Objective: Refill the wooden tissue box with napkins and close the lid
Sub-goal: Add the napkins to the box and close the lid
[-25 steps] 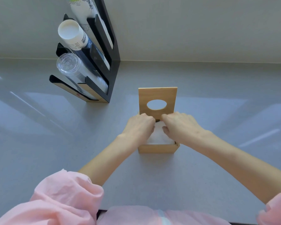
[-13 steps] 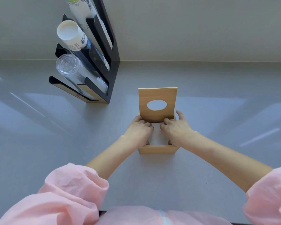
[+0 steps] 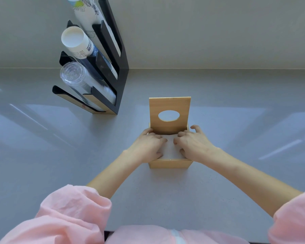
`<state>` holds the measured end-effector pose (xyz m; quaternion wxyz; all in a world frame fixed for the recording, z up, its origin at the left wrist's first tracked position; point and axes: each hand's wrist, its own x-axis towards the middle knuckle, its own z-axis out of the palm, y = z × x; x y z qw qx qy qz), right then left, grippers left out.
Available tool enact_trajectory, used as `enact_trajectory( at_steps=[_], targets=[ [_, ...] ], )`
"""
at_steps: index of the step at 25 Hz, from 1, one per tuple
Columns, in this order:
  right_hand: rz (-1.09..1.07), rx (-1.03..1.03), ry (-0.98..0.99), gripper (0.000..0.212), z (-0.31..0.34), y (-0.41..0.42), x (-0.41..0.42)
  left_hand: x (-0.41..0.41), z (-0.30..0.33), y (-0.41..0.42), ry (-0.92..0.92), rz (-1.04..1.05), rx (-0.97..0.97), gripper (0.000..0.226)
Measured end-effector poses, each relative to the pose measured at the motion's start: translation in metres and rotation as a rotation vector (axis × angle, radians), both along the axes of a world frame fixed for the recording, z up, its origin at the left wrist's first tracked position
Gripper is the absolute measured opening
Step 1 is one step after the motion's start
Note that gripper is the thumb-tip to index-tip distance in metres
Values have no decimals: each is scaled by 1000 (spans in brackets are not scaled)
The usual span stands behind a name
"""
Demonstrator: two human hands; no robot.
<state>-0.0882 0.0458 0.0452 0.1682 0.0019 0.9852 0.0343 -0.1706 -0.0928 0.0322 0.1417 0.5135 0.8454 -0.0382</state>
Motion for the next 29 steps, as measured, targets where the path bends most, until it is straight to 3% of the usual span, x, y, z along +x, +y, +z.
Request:
enact_trajectory(
  at_steps=[5, 8, 11, 13, 15, 18, 23, 29],
  targets=[
    [-290, -473, 401, 21, 6, 4, 17, 3, 10, -19, -258, 214, 381, 36],
    [-435, -633, 659, 16, 20, 13, 15, -1, 17, -25, -213, 412, 687, 18],
    [-468, -640, 789, 34, 32, 22, -1, -10, 31, -15, -99, 547, 874, 22],
    [-469, -651, 753, 47, 36, 27, -15, -17, 41, -5, -73, 560, 867, 41],
    [-443, -641, 737, 43, 35, 31, -25, -23, 46, 4, -70, 523, 782, 53],
    [-400, -631, 755, 27, 36, 37, -29, -32, 50, 11, -6, 463, 702, 39],
    [-347, -656, 783, 20, 37, 41, -21, -41, 52, 6, -57, 389, 795, 18],
    [-111, -547, 981, 16, 21, 34, 15, -20, 37, -20, -76, 261, 968, 9]
  ],
)
